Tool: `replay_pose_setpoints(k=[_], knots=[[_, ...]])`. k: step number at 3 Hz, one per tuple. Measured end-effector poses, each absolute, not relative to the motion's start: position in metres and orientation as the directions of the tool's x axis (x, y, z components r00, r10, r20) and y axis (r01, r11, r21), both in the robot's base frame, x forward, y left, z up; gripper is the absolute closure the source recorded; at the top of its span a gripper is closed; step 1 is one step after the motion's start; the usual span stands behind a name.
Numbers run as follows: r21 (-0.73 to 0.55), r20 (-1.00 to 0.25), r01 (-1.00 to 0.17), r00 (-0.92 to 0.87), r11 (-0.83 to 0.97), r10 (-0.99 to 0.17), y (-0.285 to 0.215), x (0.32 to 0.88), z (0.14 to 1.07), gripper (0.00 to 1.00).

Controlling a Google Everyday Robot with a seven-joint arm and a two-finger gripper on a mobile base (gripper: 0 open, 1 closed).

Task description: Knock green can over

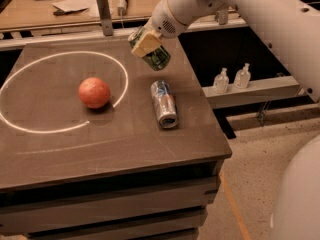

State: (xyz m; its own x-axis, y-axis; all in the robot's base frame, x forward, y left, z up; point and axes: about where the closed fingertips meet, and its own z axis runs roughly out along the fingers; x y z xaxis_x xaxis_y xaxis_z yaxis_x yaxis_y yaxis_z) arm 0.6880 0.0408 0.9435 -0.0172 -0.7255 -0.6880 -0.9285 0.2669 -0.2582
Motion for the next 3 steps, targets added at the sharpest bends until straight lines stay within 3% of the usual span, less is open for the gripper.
replay_pose_setpoints(k=[1,3], knots=[[-0.275,-0.565,-0.938,-0.021,0.213,-0.825,0.045,0.691,0.931,0.85],[-0.222,-0.481,-0.967,-0.004,0.126,-0.877,0.077,0.686,0.912,0.38]])
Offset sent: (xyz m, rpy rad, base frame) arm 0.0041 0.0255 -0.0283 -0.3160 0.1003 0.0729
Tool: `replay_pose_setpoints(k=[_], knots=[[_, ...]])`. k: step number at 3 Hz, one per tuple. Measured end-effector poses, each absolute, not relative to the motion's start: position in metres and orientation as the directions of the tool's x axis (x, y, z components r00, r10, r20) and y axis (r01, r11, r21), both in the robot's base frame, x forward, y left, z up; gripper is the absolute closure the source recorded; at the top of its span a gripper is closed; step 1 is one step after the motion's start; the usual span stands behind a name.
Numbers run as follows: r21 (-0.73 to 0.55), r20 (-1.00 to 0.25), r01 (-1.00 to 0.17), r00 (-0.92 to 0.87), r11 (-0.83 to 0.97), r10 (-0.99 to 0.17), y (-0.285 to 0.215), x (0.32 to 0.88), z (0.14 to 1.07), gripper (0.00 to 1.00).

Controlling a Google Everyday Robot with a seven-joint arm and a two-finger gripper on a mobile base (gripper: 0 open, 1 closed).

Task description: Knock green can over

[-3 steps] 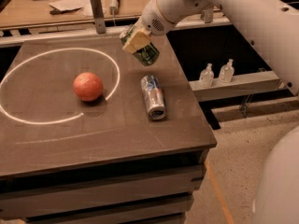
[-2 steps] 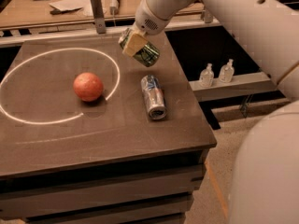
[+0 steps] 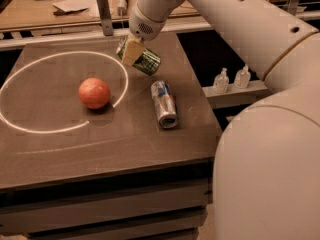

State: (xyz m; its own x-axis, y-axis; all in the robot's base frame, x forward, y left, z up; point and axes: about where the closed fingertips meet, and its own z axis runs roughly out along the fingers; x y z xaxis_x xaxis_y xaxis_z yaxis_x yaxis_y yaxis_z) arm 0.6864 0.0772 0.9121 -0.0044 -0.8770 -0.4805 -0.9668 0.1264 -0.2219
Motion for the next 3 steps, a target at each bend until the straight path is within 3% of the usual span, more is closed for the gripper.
replay_pose_setpoints(k=[1,2,3], knots=[[-0.198,-0.469,-0.976,0.015,0.089,-0.883,0.1019,0.6763,0.9031,0.08],[-0.197,-0.469,-0.976,0.014,0.089,-0.883,0.1018,0.6768,0.9015,0.0],[-0.197,-0.469,-0.976,0.014,0.088,-0.883,0.1019,0.6768,0.9014,0.0]])
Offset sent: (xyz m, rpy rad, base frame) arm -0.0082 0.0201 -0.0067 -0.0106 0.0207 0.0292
